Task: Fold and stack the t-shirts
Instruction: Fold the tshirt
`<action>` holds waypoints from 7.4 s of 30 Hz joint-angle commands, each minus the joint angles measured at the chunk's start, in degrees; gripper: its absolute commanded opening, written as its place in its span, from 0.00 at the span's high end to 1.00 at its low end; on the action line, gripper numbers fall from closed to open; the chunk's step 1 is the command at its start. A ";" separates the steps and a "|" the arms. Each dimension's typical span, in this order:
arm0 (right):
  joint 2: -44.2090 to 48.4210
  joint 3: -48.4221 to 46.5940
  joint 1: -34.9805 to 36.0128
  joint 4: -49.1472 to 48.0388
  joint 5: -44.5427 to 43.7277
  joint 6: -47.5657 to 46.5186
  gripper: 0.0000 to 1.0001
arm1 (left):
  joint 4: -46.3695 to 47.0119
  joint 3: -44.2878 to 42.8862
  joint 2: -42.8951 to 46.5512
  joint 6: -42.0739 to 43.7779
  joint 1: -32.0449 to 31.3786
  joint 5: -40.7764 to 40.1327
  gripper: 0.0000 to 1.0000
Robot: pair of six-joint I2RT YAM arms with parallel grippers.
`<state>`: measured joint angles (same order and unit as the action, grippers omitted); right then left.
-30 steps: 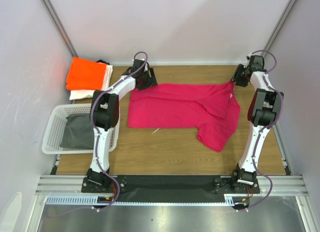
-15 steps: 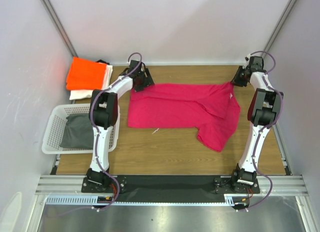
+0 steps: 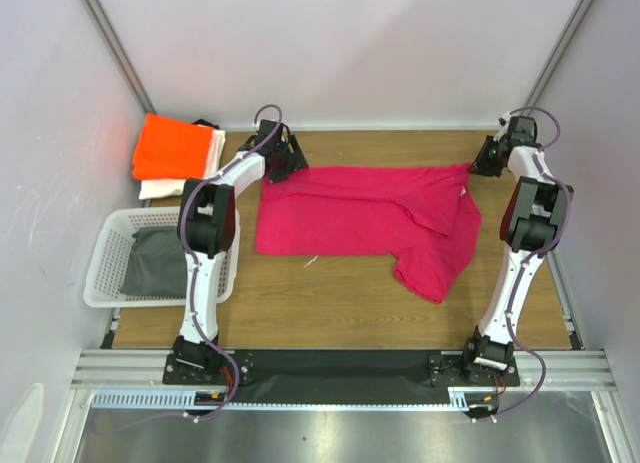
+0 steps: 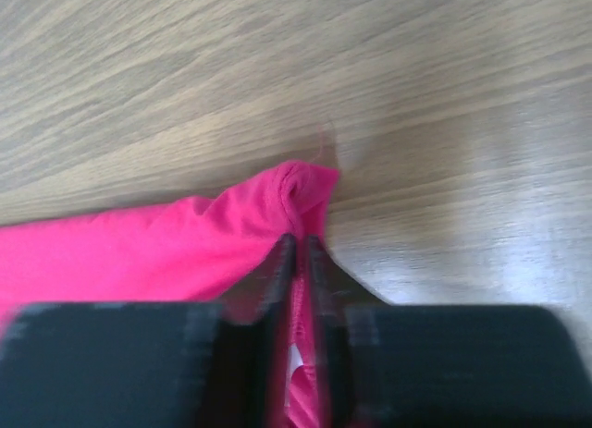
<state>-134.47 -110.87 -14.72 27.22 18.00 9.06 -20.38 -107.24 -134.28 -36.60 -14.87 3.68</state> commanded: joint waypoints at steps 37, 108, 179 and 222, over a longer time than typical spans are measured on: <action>1.23 0.48 -2.68 0.11 4.94 -3.61 1.00 | -1.68 1.68 0.86 -1.37 2.04 -6.58 0.22; 39.47 65.61 20.34 -35.22 -14.93 45.52 0.52 | 17.74 28.58 27.05 13.66 -20.64 7.13 0.21; 58.71 64.99 5.84 -16.15 -3.85 32.42 0.66 | 8.34 -12.72 -9.77 11.46 -36.19 -8.96 0.25; 58.89 66.04 5.32 -16.58 -2.71 32.16 0.67 | 5.97 -17.04 -10.14 11.91 -38.04 -18.45 1.00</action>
<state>-77.10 -45.56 -9.23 11.68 14.37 41.91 -14.02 -122.37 -146.58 -24.43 -52.34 -13.39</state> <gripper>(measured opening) 0.337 0.027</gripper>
